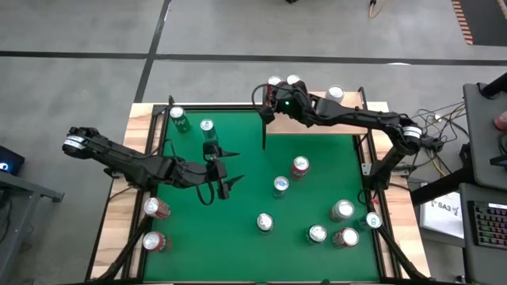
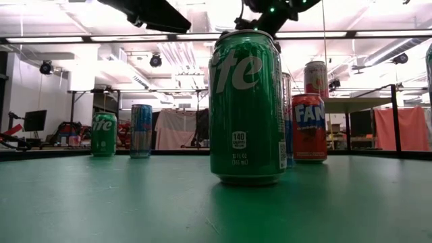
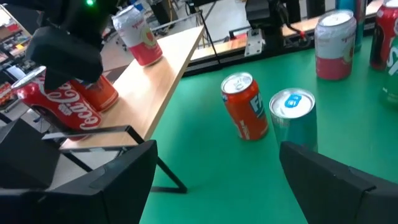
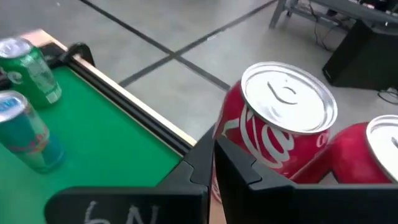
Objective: Place canned beverage on shelf
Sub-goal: Put the top red-white soda can on the shelf
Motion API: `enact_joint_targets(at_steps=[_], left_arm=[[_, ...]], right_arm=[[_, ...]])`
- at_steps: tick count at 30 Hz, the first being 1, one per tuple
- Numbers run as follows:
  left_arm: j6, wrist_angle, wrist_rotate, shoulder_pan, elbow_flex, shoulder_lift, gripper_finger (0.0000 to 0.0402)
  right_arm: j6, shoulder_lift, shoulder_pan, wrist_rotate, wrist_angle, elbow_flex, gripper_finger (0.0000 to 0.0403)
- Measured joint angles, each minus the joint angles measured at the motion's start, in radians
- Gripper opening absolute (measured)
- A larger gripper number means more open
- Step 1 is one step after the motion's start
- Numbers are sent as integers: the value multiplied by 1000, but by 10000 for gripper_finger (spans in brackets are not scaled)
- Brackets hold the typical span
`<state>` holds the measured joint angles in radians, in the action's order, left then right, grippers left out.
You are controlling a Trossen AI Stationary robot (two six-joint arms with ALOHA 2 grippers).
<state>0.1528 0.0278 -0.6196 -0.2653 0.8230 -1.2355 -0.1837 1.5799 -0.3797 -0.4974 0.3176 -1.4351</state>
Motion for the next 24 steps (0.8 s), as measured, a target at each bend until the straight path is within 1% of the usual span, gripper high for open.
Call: enact_joint_targets(at_steps=[3, 7, 11, 19, 24], left_arm=[[-12, -11, 0, 0, 0, 0, 322], [-15, -29, 1, 0, -1, -2, 322], [-19, -39, 1, 0, -1, -3, 322], [-19, -47, 1, 0, -1, -3, 322], [-23, -46, 1, 0, -1, -3, 322]], right_arm=[[0, 29, -7, -6, 19, -28, 9], [6, 55, -10, -43, 22, -46, 9], [19, 65, -16, -46, 23, -48, 9], [28, 62, -17, -48, 15, -48, 9], [47, 32, 20, -45, 16, -48, 9]])
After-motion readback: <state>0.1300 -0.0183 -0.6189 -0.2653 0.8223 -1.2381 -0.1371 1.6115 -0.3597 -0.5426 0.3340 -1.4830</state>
